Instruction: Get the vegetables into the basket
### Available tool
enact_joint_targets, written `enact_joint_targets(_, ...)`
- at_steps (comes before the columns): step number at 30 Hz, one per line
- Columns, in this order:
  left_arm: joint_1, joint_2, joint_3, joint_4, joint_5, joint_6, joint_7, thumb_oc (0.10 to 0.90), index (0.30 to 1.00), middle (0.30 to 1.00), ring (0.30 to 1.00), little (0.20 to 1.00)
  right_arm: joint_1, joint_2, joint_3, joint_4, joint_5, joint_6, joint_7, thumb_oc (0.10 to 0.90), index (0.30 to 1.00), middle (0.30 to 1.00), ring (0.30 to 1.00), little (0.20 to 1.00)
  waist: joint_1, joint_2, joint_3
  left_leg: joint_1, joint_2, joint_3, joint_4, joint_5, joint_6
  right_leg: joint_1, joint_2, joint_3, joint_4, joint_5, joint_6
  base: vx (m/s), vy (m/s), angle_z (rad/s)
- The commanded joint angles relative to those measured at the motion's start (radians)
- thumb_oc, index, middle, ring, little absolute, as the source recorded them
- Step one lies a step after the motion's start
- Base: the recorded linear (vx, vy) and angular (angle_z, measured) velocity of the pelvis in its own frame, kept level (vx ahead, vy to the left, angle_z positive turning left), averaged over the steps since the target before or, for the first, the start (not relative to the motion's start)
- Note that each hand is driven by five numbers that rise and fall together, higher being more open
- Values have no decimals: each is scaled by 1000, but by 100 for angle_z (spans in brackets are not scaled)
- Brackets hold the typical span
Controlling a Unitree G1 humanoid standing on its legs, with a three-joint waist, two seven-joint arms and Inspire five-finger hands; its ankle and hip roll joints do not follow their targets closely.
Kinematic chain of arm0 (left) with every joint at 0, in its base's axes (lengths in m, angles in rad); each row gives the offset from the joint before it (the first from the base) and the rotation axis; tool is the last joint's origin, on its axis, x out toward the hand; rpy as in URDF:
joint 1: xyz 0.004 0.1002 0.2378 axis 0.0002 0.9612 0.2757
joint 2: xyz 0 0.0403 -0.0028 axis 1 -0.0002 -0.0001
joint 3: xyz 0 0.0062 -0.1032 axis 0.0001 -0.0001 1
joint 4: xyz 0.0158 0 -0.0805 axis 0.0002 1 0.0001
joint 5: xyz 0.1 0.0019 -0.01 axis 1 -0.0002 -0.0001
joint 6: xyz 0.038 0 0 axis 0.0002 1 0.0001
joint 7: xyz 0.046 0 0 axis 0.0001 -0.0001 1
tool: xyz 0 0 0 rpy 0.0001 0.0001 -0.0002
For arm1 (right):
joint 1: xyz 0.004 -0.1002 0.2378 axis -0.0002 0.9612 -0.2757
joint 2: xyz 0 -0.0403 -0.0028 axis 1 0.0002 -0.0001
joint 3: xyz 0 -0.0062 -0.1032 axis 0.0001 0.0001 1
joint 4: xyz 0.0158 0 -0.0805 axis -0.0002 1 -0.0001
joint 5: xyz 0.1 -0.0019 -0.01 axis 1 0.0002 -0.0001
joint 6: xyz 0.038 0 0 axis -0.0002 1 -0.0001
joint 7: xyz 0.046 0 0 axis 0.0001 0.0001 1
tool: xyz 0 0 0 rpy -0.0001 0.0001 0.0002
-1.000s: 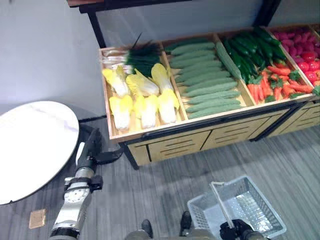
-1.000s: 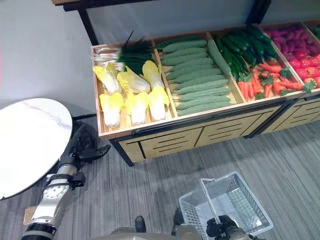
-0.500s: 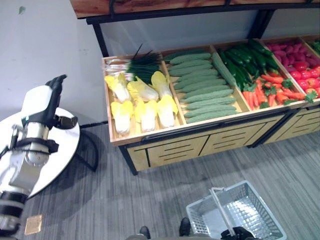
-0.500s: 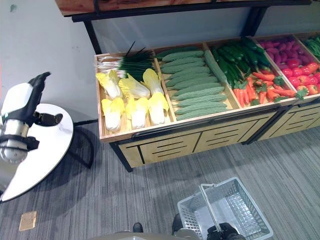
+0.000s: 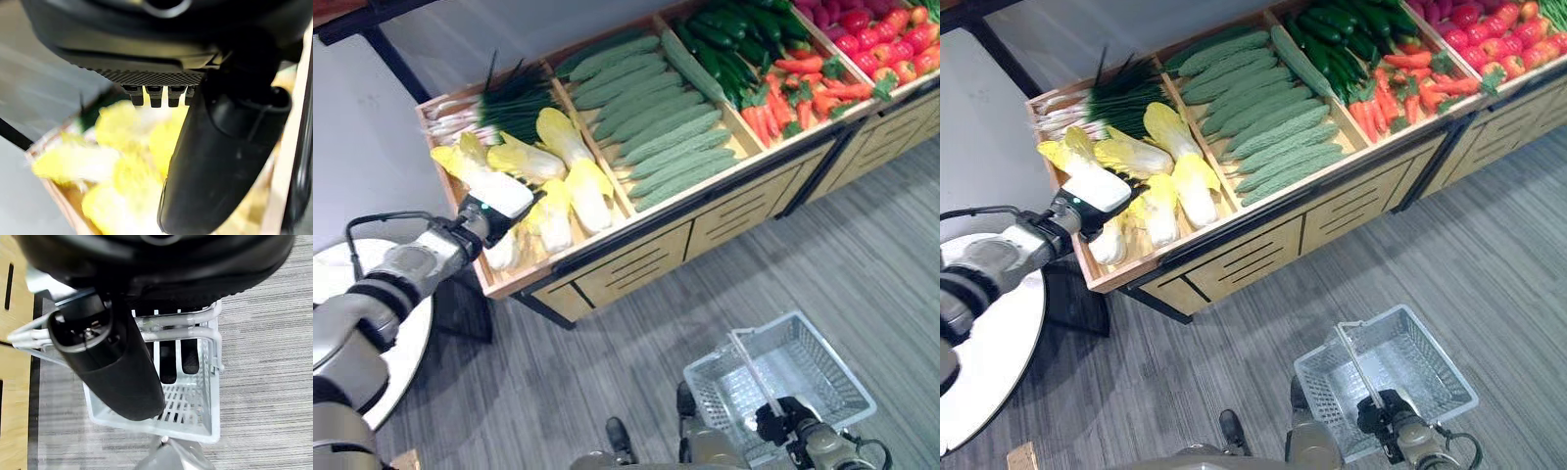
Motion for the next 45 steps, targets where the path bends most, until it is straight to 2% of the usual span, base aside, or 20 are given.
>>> enact_joint_targets(1, -145, 109, 118, 103, 20, 116, -7, 900, 1000, 1000, 1000, 1000, 7, 44, 23, 20, 44, -10, 11, 400, 300, 300, 300, 300, 19, -26, 32, -9, -22, -22, 1, -54, -16, 58, -53, 26, -2, -112, 125, 30, -23, -9)
enact_joint_targets(8, -175, 77, 128, 247, 9, 153, -29, 900, 1000, 1000, 1000, 1000, -6, 48, 49, 42, 52, 10, 19, 400, 300, 300, 300, 300, 24, -32, 59, -37, -15, -15, 1, -40, -20, 25, -50, 33, -2, -105, 122, 12, -18, -7)
enact_joint_targets(17, -178, 77, 144, 261, -9, 166, -27, 900, 1000, 1000, 1000, 1000, -25, 54, 76, 38, 55, 17, 28, 400, 300, 300, 300, 300, 32, -36, 78, -80, -14, -18, 1, -28, -22, -16, -50, 34, -2, -95, 120, 10, -2, -1)
enact_joint_targets(24, -176, 54, 172, 250, -37, 176, 27, 900, 1000, 1000, 1000, 1000, -32, 64, 95, 4, 68, 2, 21, 400, 300, 300, 300, 300, 26, -49, 88, -123, -11, -16, 1, -20, -25, -58, -47, 36, -2, -83, 120, 6, 1, 0)
enact_joint_targets(25, -179, 54, 175, 241, -49, 174, 32, 627, 618, 618, 618, 618, -31, 64, 96, 0, 71, 1, 18, 400, 300, 300, 300, 300, 25, -51, 90, -126, -11, -17, 1, -20, -24, -61, -47, 37, -2, -82, 120, 0, 0, 0)
enact_joint_targets(26, -182, 50, 176, 231, -53, 172, 39, 400, 300, 300, 300, 300, -28, 68, 100, -3, 70, 0, 19, 400, 300, 300, 300, 300, 23, -57, 95, -128, -10, -19, 1, -21, -24, -62, -47, 37, -2, -80, 120, 0, 0, 0)
enact_joint_targets(37, -138, 16, 200, 162, -83, 155, 43, 400, 300, 300, 300, 300, -5, 76, 95, 13, 58, 0, 12, 400, 300, 300, 300, 300, 25, -64, 83, -118, -9, -15, 1, -28, -25, -54, -46, 35, -2, -93, 118, 0, 0, 0)
enact_joint_targets(42, -134, 14, 197, 121, -52, 164, 51, 400, 300, 300, 300, 300, 5, 75, 91, 13, 54, 0, 9, 400, 300, 300, 300, 300, 28, -66, 72, -96, -8, -19, 1, -34, -25, -30, -45, 28, -2, -100, 116, 0, 0, 0)
enact_joint_targets(45, -127, 47, 241, 9, -72, 161, 85, 400, 300, 300, 300, 300, 29, 81, 81, 13, 46, 0, 13, 400, 300, 300, 300, 300, 37, -72, 54, -64, -7, -29, 1, -42, -26, 7, -43, 14, -2, -113, 114, -6, -7, 3)
